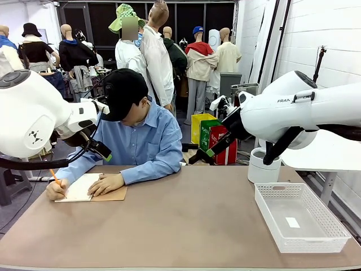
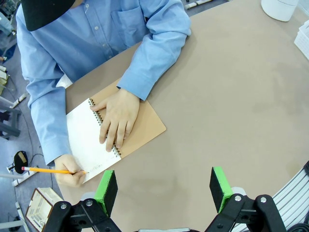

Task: Sort the paper based on its condition.
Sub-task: If a person hands you a paper, place it in the Organizing basket , and if it's crumpled, put it in the Trash can.

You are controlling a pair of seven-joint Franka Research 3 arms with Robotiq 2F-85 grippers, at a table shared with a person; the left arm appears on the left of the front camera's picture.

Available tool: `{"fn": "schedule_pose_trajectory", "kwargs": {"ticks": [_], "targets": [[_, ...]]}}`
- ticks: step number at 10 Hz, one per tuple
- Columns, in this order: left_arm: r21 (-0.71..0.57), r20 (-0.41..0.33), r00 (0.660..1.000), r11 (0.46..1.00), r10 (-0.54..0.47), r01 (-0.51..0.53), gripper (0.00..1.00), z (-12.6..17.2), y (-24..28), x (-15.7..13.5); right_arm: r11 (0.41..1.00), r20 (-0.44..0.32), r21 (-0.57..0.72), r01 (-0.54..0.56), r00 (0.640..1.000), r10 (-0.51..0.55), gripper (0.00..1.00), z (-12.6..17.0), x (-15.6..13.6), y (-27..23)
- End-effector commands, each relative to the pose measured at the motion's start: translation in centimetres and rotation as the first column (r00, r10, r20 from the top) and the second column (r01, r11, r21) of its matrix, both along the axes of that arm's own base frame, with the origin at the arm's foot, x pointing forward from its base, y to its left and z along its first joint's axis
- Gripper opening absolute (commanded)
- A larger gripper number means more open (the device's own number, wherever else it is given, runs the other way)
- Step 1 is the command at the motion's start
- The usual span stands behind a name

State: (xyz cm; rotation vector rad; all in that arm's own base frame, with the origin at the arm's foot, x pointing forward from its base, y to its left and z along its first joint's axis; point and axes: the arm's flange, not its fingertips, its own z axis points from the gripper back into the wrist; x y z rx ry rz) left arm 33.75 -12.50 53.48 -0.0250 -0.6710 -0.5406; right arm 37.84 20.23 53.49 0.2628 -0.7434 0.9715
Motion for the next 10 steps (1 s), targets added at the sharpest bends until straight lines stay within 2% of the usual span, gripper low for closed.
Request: {"fn": "schedule_pose_trajectory", "kwargs": {"ticks": [1, 10], "targets": [[0.001, -0.005, 1.000, 1.000, 0.000, 0.000, 1.00, -0.03, 0.05, -0.02, 1.000, -0.003, 0.001, 0.009, 1.000, -0.009, 1.00, -0.09, -0.06, 0.04], [0.001, -0.005, 1.000, 1.000, 0.000, 0.000, 1.00, -0.03, 0.05, -0.02, 1.000, -0.003, 0.001, 0.009, 1.000, -0.009, 1.00, -0.09, -0.06, 0.04]]}}
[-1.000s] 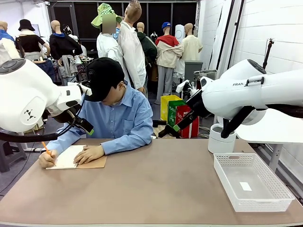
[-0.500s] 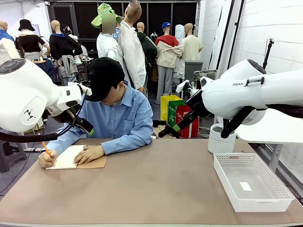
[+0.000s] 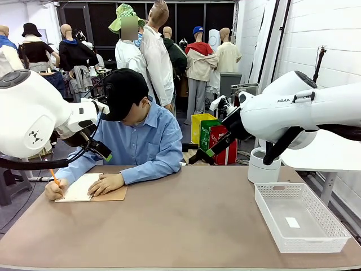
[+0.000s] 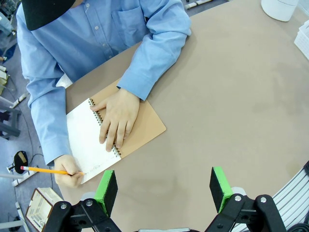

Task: Sort the paper based on its condition.
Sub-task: If a person hands you a paper, place it in the Organizing basket , and if it's crumpled, put it in the Trash can.

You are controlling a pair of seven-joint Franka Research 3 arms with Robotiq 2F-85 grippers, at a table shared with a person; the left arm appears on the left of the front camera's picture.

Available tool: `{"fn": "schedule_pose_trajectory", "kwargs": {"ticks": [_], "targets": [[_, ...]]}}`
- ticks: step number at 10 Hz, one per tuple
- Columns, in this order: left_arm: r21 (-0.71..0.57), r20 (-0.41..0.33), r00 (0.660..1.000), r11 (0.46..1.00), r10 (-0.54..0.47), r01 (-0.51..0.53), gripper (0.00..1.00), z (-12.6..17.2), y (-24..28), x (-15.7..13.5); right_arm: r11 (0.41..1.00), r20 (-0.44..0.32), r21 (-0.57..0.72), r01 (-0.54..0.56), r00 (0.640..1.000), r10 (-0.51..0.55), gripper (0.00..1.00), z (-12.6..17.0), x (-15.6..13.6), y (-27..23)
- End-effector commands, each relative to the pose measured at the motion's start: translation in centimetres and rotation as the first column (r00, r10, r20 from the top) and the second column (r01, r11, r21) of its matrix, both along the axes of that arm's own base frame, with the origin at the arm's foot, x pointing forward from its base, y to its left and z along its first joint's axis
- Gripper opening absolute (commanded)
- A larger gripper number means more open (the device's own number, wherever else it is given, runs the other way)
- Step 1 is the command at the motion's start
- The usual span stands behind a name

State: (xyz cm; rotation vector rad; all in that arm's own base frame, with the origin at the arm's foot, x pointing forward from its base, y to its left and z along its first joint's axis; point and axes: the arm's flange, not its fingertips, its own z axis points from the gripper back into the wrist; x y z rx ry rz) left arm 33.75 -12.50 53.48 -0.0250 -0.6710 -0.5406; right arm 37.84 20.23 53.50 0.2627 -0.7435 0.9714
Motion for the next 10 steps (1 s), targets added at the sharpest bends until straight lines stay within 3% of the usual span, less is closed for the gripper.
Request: {"fn": "schedule_pose_trajectory", "kwargs": {"ticks": [1, 10], "targets": [[0.001, -0.005, 1.000, 1.000, 0.000, 0.000, 1.00, -0.03, 0.05, -0.02, 1.000, -0.004, 0.001, 0.009, 1.000, -0.009, 1.00, -0.09, -0.06, 0.04], [0.001, -0.005, 1.000, 1.000, 0.000, 0.000, 1.00, -0.03, 0.05, -0.02, 1.000, -0.004, 0.001, 0.009, 1.000, -0.009, 1.00, -0.09, -0.06, 0.04]]}}
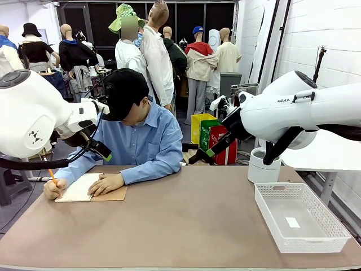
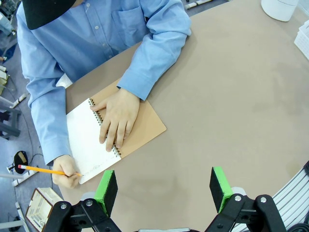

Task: Sort the paper based on its condition.
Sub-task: If a person hands you a paper, place it in the Organizing basket , and if it's crumpled, put it in the Trash can.

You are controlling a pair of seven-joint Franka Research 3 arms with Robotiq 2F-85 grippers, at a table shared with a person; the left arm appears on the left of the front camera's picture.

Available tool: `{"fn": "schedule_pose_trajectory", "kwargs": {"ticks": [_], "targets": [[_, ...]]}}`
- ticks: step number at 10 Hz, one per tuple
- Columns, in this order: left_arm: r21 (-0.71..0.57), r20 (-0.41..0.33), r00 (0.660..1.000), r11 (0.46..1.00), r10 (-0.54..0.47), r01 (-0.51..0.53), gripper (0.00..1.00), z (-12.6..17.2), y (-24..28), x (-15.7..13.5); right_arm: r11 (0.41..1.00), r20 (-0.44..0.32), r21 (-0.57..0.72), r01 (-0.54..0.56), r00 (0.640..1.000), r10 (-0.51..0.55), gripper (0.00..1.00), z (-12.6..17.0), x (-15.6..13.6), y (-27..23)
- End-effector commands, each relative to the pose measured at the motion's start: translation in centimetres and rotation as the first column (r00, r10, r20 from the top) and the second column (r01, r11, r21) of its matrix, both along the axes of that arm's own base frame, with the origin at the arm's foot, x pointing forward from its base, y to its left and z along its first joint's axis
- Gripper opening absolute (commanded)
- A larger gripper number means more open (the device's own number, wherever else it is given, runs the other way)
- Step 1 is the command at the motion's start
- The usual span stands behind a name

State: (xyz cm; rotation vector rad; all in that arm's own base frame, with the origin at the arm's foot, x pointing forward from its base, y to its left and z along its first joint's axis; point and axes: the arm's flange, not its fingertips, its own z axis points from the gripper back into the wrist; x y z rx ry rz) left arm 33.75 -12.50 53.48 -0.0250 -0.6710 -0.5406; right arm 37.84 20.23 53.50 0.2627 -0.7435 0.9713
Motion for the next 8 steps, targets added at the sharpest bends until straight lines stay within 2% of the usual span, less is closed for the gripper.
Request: {"fn": "schedule_pose_trajectory", "kwargs": {"ticks": [1, 8], "targets": [[0.001, -0.005, 1.000, 1.000, 0.000, 0.000, 1.00, -0.03, 0.05, -0.02, 1.000, -0.004, 0.001, 0.009, 1.000, -0.009, 1.00, -0.09, -0.06, 0.04], [0.001, -0.005, 1.000, 1.000, 0.000, 0.000, 1.00, -0.03, 0.05, -0.02, 1.000, -0.004, 0.001, 0.009, 1.000, -0.009, 1.00, -0.09, -0.06, 0.04]]}}
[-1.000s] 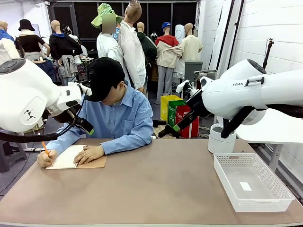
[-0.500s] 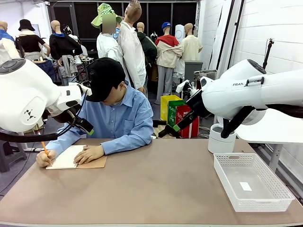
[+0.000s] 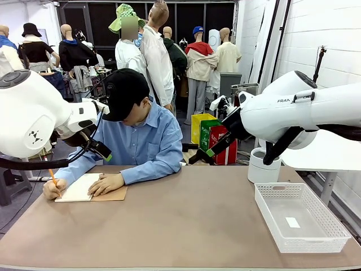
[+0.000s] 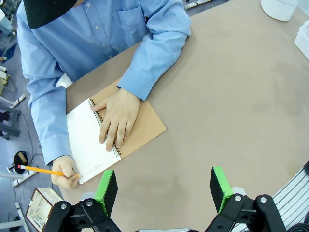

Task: Sort the paper based on its condition.
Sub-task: If a person hands you a paper, place it in the Organizing basket , and if it's crumpled, put it in the Trash can.

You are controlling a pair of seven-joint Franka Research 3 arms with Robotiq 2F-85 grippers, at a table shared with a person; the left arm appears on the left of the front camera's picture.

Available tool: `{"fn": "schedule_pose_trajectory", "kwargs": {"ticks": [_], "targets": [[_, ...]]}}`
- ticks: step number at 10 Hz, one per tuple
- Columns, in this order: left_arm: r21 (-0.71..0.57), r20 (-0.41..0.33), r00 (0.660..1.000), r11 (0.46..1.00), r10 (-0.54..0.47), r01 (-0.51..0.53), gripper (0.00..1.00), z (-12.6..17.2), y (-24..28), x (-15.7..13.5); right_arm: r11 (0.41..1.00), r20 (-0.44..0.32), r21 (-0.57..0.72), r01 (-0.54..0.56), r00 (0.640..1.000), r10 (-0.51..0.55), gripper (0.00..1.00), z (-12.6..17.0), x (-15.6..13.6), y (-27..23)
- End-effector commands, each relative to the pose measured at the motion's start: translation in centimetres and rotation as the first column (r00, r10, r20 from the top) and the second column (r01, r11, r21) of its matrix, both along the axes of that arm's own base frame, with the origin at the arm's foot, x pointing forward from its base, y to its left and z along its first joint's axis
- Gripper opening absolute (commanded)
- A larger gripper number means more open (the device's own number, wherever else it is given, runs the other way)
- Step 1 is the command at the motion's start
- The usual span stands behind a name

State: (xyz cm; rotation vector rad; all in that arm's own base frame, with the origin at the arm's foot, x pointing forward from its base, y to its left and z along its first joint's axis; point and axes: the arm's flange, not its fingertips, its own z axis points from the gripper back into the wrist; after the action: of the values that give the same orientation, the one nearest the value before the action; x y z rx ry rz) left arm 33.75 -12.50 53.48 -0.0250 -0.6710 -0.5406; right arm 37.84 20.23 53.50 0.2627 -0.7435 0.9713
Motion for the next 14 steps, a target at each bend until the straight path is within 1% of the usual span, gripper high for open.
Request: {"fn": "schedule_pose_trajectory", "kwargs": {"ticks": [1, 14], "targets": [[0.001, -0.005, 1.000, 1.000, 0.000, 0.000, 1.00, -0.03, 0.05, -0.02, 1.000, -0.004, 0.001, 0.009, 1.000, -0.009, 1.00, -0.09, -0.06, 0.04], [0.001, -0.005, 1.000, 1.000, 0.000, 0.000, 1.00, -0.03, 0.05, -0.02, 1.000, -0.004, 0.001, 0.009, 1.000, -0.009, 1.00, -0.09, -0.06, 0.04]]}}
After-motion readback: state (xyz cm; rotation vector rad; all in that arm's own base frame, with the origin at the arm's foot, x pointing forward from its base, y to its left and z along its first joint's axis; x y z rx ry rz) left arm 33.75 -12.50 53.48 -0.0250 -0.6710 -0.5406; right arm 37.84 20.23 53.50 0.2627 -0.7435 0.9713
